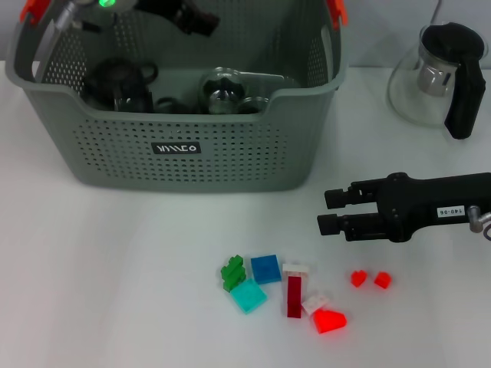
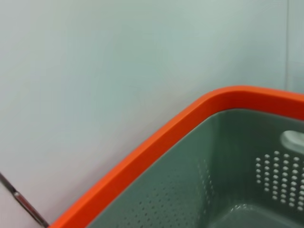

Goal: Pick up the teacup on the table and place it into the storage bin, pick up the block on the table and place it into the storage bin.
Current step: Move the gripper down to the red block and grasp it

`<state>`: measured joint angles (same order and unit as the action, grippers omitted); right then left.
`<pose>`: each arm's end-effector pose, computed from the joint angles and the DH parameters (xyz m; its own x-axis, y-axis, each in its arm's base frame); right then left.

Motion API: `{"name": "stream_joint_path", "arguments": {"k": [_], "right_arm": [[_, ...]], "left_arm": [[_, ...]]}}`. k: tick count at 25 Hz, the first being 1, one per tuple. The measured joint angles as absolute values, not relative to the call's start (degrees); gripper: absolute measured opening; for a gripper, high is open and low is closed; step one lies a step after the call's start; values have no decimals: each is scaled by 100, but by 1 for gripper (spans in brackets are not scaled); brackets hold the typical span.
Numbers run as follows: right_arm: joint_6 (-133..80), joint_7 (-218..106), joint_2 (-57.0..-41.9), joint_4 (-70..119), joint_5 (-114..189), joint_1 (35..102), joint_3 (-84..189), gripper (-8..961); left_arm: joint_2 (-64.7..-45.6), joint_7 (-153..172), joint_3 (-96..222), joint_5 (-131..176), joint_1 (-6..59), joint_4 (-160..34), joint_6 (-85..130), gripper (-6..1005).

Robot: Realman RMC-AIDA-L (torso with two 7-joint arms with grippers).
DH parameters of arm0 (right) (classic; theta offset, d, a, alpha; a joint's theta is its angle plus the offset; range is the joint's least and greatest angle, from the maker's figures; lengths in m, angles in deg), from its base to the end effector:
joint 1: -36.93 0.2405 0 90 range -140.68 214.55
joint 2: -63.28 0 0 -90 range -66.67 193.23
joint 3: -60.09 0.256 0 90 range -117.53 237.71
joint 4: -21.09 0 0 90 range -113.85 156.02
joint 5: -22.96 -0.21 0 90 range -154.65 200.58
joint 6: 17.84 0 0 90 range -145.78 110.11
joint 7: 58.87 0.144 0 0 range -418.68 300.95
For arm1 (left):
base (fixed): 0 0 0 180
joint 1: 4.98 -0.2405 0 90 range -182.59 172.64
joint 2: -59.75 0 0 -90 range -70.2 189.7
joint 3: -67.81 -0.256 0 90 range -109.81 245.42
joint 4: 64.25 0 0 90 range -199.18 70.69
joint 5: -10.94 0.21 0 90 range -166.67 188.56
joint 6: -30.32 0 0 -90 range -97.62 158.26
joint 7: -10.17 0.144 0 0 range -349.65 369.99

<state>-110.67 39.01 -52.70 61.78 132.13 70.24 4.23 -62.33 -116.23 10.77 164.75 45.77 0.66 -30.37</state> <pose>0.2240 0.3339 -0.0049 0.7804 -0.4993 -0.3764 -0.5010 -0.8595 0.1013 -0.1204 0.4686 0.0429 0.9399 0.3282 0.0938 0.2969 -0.6504 -0.6992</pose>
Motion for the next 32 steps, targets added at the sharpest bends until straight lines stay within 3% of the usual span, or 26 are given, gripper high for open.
{"name": "stream_joint_path", "arguments": {"k": [8,16,24,32], "right_arm": [[-11132,3867,-5249,6178,13213,7040,455,625],[-11179,3825,-5219,6182,13212,7026,455,625],[-11242,3811,-5165,6245,13342,7029,424,625],[-11624,4480,-5014,6932,14082,7231,437,624]], "left_arm": [[-6239,-11166,1078,14568,3504,2274,-5574,687],[-6283,-10026,1297,12438,2457,3026,-7341,685],[-6401,-8952,1457,12053,1969,2517,-8122,682],[-6418,-7248,1762,12047,1863,651,-7941,679]]}}
